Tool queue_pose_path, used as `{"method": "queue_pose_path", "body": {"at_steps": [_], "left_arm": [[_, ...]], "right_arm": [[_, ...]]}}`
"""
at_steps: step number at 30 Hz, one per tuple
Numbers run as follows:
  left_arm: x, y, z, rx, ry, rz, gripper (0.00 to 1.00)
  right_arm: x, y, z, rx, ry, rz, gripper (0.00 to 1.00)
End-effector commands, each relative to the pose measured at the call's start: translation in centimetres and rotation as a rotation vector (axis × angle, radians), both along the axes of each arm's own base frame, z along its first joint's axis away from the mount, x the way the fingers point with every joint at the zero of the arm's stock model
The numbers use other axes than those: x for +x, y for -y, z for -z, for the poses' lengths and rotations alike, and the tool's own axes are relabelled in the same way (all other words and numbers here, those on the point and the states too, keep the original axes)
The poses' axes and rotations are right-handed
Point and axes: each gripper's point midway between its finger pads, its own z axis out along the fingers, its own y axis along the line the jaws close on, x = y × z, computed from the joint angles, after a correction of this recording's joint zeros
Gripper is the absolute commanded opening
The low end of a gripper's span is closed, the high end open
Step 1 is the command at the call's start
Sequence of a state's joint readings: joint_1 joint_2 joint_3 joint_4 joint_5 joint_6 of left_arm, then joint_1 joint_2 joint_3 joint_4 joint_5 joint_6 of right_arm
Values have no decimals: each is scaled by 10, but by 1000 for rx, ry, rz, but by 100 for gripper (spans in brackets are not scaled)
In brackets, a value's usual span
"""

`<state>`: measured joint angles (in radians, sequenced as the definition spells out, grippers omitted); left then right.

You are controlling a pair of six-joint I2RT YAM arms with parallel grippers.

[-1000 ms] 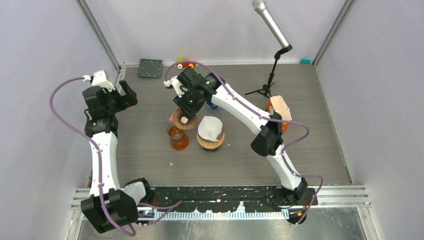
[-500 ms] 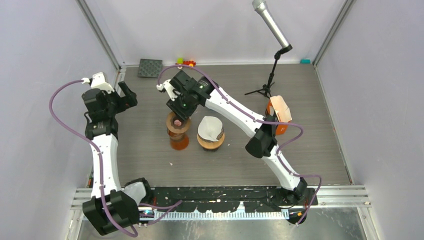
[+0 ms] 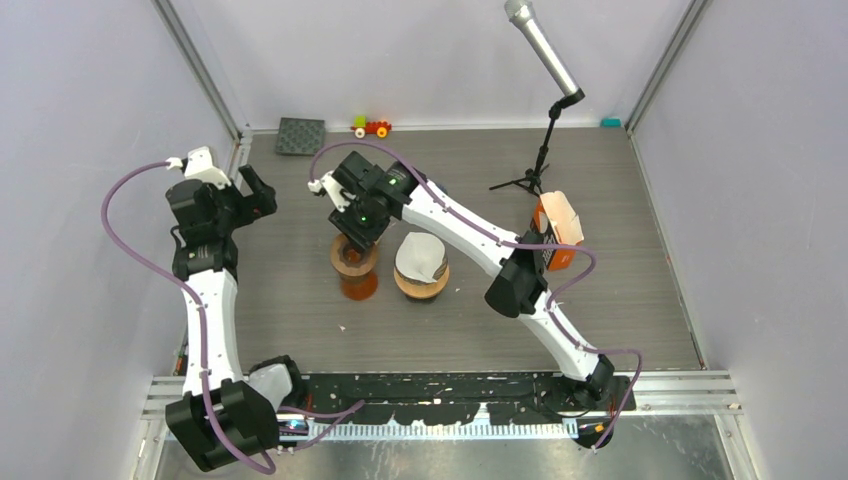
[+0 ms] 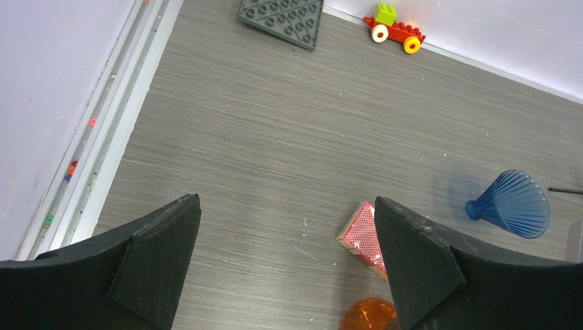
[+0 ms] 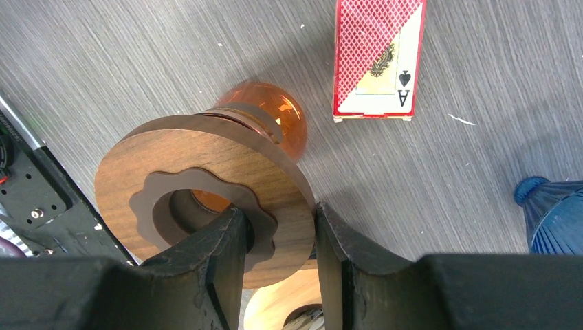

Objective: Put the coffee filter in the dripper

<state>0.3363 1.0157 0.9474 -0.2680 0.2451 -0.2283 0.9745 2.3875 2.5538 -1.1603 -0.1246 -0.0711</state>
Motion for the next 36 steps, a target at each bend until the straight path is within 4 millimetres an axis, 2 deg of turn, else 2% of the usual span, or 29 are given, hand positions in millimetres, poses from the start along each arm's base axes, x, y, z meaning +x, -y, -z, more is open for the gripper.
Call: {"method": "queue_pose_path", "body": {"at_steps": [1,12,28,32,36], "left_arm": [[2,-1,-18,20,76,7,100],[1,0,-19,23,85,13,100],[0,1,-23,31,101,20,100],[0,1,-22,32,101,21,100],[1,2,-21,30,100,28,100]], "right_arm": [[-3,-9,-17,54,13,1,33],[1,-12,-7,30,28,11,38],[0,-17,-5,29,42,11,50],[2,-16,-7,29,49,14,51],[3,-15,-17,42,68,20,54]]}}
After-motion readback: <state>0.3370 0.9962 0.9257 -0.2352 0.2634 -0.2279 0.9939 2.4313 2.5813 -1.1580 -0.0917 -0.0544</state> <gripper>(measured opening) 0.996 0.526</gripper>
